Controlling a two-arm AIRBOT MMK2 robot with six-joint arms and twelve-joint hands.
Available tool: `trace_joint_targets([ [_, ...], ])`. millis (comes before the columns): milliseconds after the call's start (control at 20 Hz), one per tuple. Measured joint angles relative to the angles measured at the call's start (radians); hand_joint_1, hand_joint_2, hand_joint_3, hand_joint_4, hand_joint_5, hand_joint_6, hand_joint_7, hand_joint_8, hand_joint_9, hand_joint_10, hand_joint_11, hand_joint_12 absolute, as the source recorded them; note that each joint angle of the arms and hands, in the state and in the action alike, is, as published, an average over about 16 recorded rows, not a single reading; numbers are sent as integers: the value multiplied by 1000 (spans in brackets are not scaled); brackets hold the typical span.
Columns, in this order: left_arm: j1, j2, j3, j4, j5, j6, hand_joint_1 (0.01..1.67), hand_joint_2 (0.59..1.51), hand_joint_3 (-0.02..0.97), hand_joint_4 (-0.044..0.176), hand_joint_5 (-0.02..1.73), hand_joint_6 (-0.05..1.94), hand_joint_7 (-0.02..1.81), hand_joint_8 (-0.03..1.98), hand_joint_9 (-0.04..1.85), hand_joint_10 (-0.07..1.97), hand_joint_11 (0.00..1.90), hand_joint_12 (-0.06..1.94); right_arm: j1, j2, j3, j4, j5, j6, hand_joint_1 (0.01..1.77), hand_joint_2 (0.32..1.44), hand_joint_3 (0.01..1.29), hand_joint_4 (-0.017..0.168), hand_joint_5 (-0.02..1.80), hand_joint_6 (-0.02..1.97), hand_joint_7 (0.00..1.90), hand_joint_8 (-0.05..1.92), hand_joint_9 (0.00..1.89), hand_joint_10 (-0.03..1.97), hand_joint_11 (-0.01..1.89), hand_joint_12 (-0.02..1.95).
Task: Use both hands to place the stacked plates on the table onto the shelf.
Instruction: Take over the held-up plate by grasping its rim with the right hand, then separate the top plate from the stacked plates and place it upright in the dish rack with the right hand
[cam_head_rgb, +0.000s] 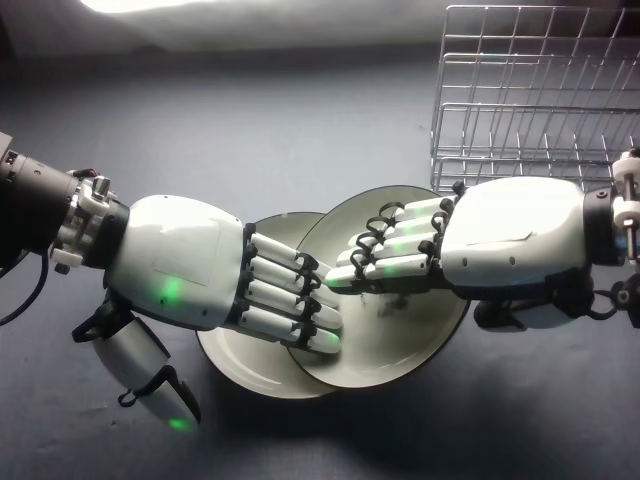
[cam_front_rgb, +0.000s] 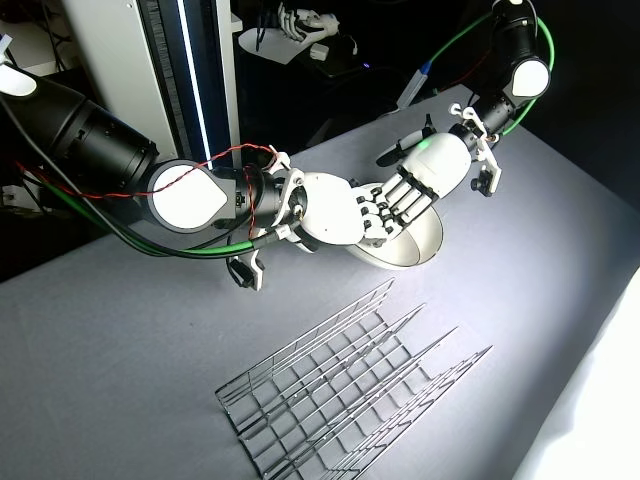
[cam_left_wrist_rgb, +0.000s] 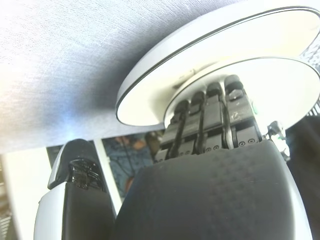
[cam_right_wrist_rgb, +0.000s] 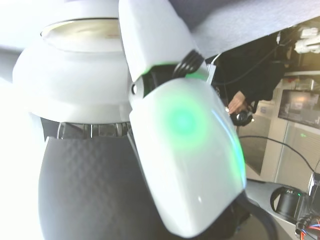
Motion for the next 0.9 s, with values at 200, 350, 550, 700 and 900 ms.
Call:
trace_joint_targets([
  [200, -2, 0, 3, 3, 0, -1, 13, 1123, 20, -8, -16, -35, -12, -21, 15, -1, 14, 16, 1, -10, 15, 4, 11, -2, 1632, 1026, 20, 2, 301, 31, 309, 31, 271, 201, 126, 1080],
  [350, -5, 2, 4, 7, 0, -5, 13, 1124, 19, -8, -17, -37, -12, -19, 17, 3, 14, 16, 2, -15, 25, 7, 22, -4, 1641, 1026, 19, 4, 438, 186, 450, 117, 377, 407, 236, 1331],
  [550, -13, 12, 0, 13, 1, -17, 13, 1126, 20, -8, -18, -40, -8, -11, 20, 5, 15, 15, 5, -20, 33, 11, 37, -6, 1630, 1025, 17, 6, 615, 536, 630, 301, 528, 707, 403, 1638],
  [700, -25, 32, -10, 19, 4, -30, 14, 1128, 20, -6, -16, -37, -2, -6, 21, 5, 15, 14, 10, -18, 33, 12, 48, -6, 1611, 1021, 15, 7, 721, 788, 731, 467, 604, 944, 536, 1760],
  [900, -51, 78, -36, 29, 16, -51, 14, 1128, 20, -3, -11, -25, 5, -2, 22, 5, 15, 14, 20, -8, 27, 10, 61, -6, 1556, 1014, 13, 7, 767, 1108, 759, 711, 643, 1195, 646, 1791],
])
